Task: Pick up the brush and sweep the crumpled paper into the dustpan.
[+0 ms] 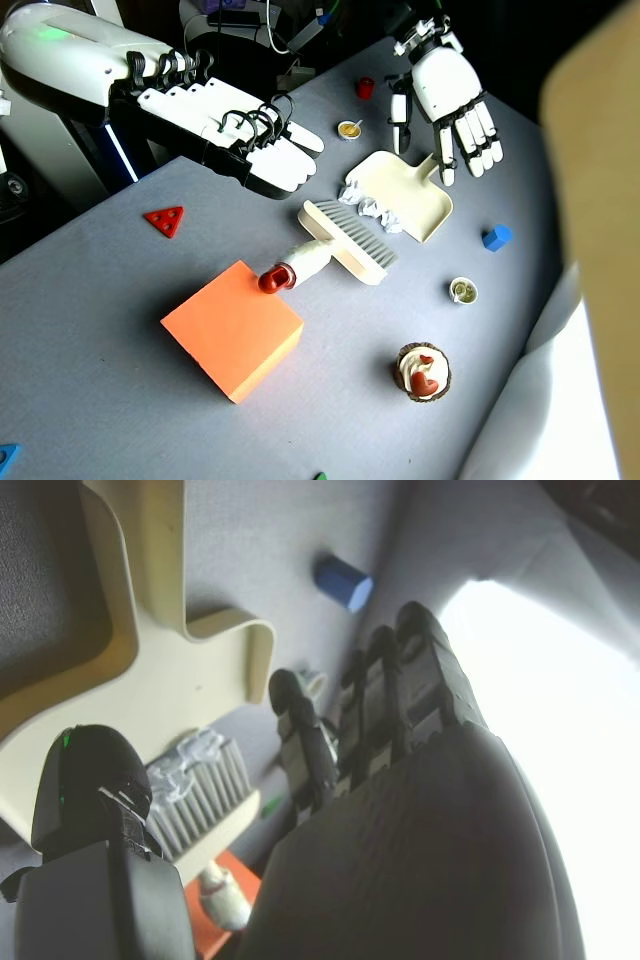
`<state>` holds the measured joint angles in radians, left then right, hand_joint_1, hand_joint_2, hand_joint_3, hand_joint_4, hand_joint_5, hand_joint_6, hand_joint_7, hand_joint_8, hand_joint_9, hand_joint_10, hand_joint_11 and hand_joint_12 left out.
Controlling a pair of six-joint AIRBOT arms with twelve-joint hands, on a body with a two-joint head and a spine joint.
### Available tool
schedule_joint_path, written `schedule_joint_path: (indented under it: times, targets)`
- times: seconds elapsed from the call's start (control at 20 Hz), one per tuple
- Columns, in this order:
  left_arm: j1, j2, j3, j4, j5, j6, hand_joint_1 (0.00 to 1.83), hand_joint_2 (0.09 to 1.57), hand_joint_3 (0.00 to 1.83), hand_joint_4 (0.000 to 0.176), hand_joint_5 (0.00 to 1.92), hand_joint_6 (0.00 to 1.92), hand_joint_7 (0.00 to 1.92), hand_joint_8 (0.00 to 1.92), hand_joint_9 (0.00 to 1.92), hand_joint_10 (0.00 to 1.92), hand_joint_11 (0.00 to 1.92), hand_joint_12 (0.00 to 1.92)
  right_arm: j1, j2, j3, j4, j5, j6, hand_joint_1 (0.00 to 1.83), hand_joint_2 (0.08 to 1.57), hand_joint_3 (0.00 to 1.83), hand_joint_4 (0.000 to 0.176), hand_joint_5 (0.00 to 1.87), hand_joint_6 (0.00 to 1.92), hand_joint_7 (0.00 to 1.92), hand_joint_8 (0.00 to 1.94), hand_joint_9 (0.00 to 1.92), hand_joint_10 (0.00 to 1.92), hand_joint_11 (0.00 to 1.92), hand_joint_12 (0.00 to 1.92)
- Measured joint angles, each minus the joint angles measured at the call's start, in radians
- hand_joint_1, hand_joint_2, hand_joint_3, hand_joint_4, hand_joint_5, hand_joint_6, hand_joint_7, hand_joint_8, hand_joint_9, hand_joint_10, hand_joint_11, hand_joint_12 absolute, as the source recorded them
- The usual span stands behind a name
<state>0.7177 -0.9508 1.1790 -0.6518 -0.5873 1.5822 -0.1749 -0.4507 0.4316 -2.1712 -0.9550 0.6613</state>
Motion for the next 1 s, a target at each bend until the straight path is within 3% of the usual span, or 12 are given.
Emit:
schedule_joint_path:
  times: [0.2,0.45,0.65,0.8,0.9,0.95,1.0]
  targets:
    - [0.030,-0.001,0.011,-0.022,-0.014,-0.001,0.84,1.05,0.00,0.092,0.45,0.01,0.11,0.01,0.07,0.01,0.06,0.06,0.000,0.001,-0.001,-0.003,0.000,0.000,0.00,0.92,0.00,0.000,0.09,0.01,0.12,0.01,0.15,0.01,0.13,0.06]
    - [0.058,-0.022,0.029,-0.073,-0.035,0.022,0.83,1.05,0.00,0.097,0.44,0.01,0.11,0.01,0.07,0.00,0.05,0.07,0.000,0.001,-0.001,-0.004,0.000,0.000,0.00,0.93,0.00,0.000,0.09,0.01,0.12,0.01,0.14,0.01,0.12,0.05]
    - [0.066,-0.047,0.044,-0.101,-0.042,0.043,0.81,1.05,0.00,0.114,0.44,0.00,0.13,0.01,0.09,0.01,0.06,0.08,0.000,0.001,-0.003,-0.005,0.000,0.000,0.00,0.93,0.00,0.000,0.11,0.01,0.13,0.01,0.14,0.01,0.13,0.05]
    - [0.066,-0.062,0.048,-0.108,-0.052,0.061,0.83,1.06,0.00,0.110,0.51,0.01,0.14,0.00,0.10,0.00,0.05,0.09,0.000,0.001,-0.006,-0.005,0.000,0.000,0.00,0.93,0.00,0.000,0.10,0.01,0.12,0.01,0.14,0.00,0.12,0.04]
    - [0.063,-0.068,0.048,-0.109,-0.058,0.068,0.87,1.07,0.00,0.095,0.60,0.01,0.16,0.00,0.12,0.00,0.08,0.11,0.000,0.001,-0.006,-0.005,0.000,0.003,0.00,0.94,0.00,0.000,0.08,0.00,0.10,0.00,0.12,0.00,0.10,0.03]
    - [0.061,-0.076,0.049,-0.112,-0.063,0.069,0.89,1.06,0.00,0.098,0.64,0.00,0.19,0.00,0.15,0.00,0.10,0.14,0.000,0.001,-0.006,-0.005,0.000,0.005,0.00,0.93,0.00,0.000,0.09,0.00,0.11,0.00,0.12,0.00,0.10,0.03]
    - [0.059,-0.080,0.049,-0.109,-0.065,0.073,0.93,1.07,0.00,0.066,0.72,0.01,0.21,0.00,0.17,0.00,0.12,0.17,0.000,0.001,-0.006,-0.005,0.000,0.005,0.00,0.93,0.00,0.000,0.08,0.00,0.10,0.00,0.12,0.00,0.09,0.03]
